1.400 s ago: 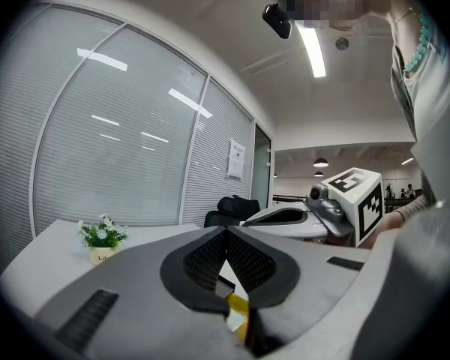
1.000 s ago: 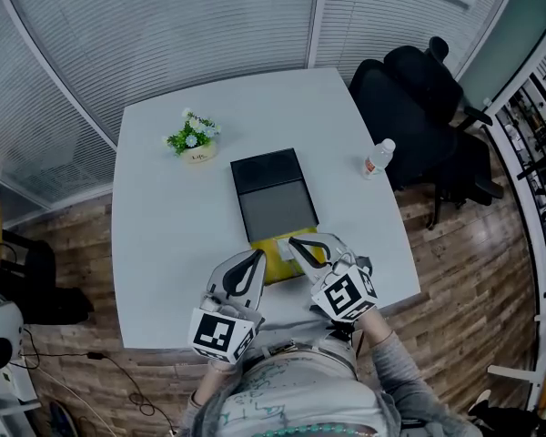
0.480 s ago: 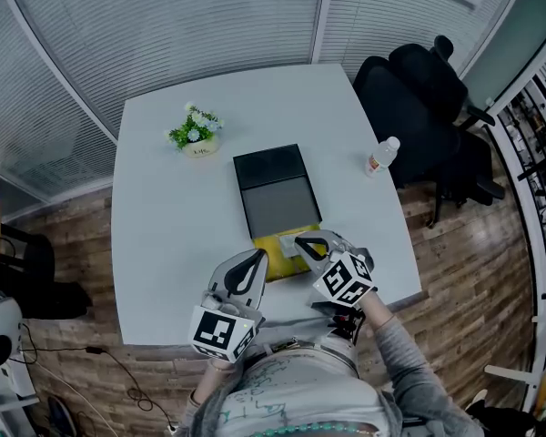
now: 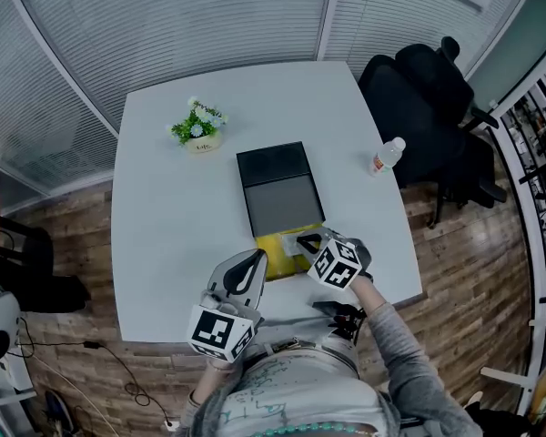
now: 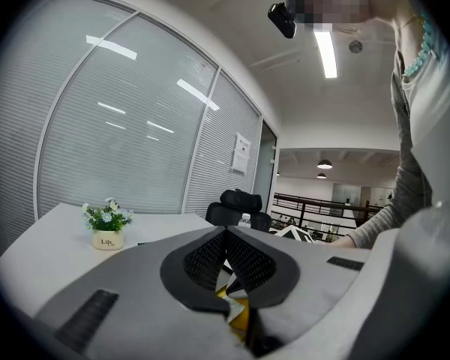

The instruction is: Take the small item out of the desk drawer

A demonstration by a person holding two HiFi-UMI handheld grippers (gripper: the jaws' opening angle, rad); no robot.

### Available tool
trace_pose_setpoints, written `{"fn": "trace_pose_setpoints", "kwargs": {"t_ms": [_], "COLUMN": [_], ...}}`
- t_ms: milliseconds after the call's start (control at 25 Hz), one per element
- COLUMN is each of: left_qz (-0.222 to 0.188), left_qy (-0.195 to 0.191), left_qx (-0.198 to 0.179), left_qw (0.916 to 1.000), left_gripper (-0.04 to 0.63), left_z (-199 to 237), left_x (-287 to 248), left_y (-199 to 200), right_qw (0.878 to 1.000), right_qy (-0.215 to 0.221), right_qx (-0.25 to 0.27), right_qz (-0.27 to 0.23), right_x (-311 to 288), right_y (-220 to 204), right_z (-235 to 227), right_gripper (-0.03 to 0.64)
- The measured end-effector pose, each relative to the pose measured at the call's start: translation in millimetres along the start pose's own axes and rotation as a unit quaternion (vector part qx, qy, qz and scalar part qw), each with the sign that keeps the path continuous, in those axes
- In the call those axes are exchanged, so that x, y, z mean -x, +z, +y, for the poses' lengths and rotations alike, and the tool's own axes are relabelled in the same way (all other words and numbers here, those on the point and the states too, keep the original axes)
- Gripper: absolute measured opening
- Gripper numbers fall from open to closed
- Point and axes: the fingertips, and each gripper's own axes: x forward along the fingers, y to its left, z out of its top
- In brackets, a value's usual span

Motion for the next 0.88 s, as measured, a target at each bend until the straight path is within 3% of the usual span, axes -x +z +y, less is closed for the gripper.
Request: {"fn": "trace_pose_setpoints", "kwargs": {"t_ms": [440,880], "left_qz": [0.007,0.012], "left_qy": [-0.001,-0.010], "left_qx": [0.008,0.016], "left_qw": [0.9999,0.9997], "left_gripper": [-0.003,-0.003], "left_z": [4,0], "left_x": [-3,-5], "left_y": [-5,-11], "right_qw": [0.995,0.984], "right_qy": [0.054,0.085], "right_qx": [0.002,-0.018], "right_qz": [0.084,0.153], "right_x": [-38,-67], "right_y": [-25,-42], "right_z": [5,11], "right_gripper": [0.080,0.077]}}
